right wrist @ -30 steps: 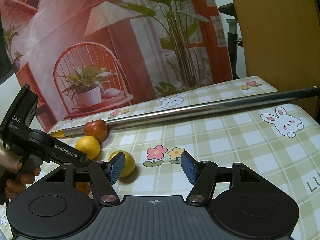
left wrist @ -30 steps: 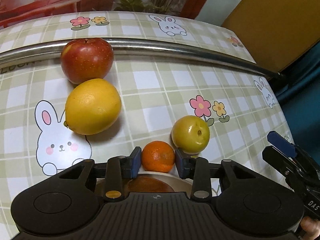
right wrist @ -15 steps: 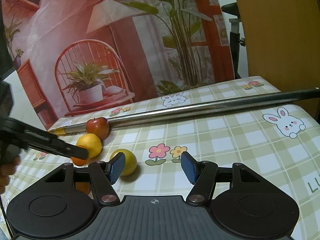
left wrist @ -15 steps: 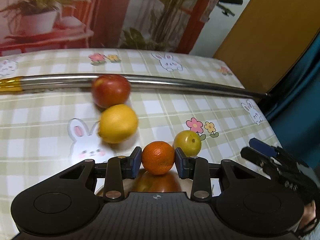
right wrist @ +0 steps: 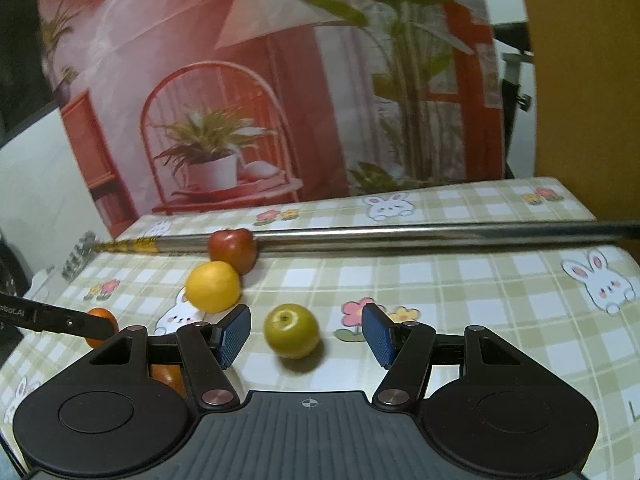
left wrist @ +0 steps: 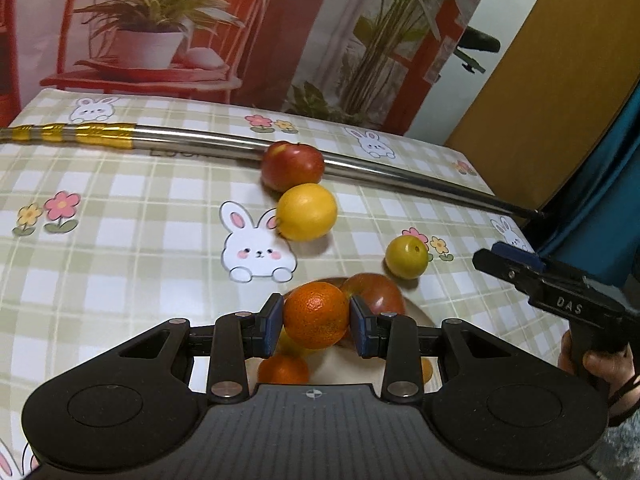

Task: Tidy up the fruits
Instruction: 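Grasp the mandarin with the left gripper while the right grasps a yellow grapefruit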

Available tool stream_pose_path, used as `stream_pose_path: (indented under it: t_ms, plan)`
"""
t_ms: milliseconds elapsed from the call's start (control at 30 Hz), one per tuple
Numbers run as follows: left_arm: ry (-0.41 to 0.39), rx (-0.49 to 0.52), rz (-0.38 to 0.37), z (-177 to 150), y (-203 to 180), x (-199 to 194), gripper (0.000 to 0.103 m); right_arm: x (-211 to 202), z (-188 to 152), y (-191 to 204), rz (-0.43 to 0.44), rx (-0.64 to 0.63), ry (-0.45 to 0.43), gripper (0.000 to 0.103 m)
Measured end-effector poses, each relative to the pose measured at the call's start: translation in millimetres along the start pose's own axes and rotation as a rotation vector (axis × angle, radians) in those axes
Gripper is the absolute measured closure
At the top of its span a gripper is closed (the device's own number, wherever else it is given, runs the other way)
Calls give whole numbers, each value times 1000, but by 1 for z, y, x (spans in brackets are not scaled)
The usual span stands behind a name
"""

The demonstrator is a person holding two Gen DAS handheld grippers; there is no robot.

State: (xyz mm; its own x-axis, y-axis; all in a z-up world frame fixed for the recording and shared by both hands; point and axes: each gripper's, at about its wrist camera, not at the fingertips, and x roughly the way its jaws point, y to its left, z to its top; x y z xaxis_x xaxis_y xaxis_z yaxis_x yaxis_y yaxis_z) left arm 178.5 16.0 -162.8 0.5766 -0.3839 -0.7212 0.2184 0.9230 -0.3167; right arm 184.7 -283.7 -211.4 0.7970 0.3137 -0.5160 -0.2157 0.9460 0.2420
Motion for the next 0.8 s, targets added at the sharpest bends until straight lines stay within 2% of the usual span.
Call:
stream_pose_path:
  t_ms: [167, 500, 633, 800]
  plan:
    - [-18, -15, -10, -13, 7, -10, 65, 8, 9, 16, 8, -45, 20, 45]
    - [-84, -64, 9, -24, 23, -25, 65, 48, 48, 53, 98, -148, 26, 46]
    - [-92, -77, 10, -25, 27, -28, 65, 79, 58, 67, 127, -183, 60, 46]
    - [-92, -81, 6, -28, 29, -28, 65, 121, 63, 80, 155, -208, 148, 46]
